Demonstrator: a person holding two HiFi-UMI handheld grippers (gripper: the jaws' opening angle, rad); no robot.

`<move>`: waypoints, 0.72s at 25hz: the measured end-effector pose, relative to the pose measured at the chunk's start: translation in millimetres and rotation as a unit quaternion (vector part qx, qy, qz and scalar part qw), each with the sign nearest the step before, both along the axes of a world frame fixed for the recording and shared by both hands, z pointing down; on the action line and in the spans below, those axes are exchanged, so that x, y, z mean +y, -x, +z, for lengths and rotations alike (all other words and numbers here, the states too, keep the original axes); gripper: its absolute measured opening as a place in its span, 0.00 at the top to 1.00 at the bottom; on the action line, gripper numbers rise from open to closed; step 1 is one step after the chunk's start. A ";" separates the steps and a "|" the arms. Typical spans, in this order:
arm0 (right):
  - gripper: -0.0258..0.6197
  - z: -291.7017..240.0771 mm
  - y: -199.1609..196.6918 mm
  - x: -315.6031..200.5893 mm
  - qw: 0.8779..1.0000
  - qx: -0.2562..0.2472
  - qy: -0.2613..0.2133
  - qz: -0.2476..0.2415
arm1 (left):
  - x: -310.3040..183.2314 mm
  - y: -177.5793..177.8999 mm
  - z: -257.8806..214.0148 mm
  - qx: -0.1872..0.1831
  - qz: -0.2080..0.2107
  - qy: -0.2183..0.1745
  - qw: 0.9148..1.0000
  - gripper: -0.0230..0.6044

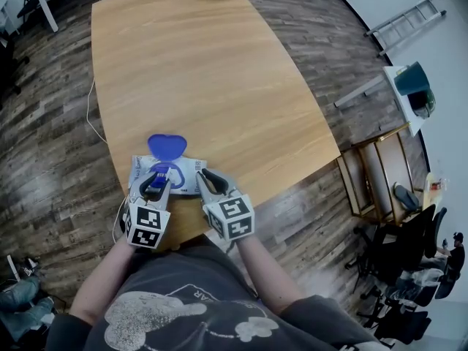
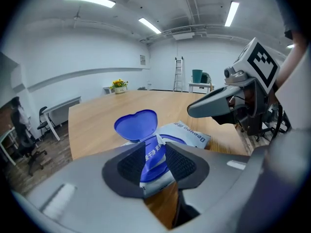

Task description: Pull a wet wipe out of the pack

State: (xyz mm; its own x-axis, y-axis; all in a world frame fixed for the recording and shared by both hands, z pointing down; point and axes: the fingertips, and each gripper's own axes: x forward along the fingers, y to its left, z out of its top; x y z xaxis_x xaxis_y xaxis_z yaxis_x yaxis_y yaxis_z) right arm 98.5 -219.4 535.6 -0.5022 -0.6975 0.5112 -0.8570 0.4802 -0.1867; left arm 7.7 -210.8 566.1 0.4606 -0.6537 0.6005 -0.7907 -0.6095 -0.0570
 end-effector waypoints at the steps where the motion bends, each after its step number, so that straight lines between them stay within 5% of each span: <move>1: 0.90 0.0 1.7 0.8 1.000 0.000 0.000 -0.003 | -0.9 1.0 -1.4 0.002 -0.003 -0.002 1.000 0.74; 5: 0.90 -1.5 9.4 1.9 1.000 0.005 -0.002 -0.019 | -2.6 6.4 -8.7 0.018 -0.020 -0.012 1.000 0.91; 18: 0.90 -0.4 59.7 -5.0 0.988 0.078 0.007 -0.130 | -2.2 50.9 -2.7 0.037 -0.067 0.008 0.997 0.93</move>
State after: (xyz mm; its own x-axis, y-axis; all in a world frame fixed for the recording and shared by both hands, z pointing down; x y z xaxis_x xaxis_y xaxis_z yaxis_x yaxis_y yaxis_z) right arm 38.8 -224.4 535.2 -0.5773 -0.5483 0.6051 -0.7242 0.6861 -0.0691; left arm -43.2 -212.9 563.4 0.4141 -0.7021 0.5793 -0.8665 -0.4991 0.0146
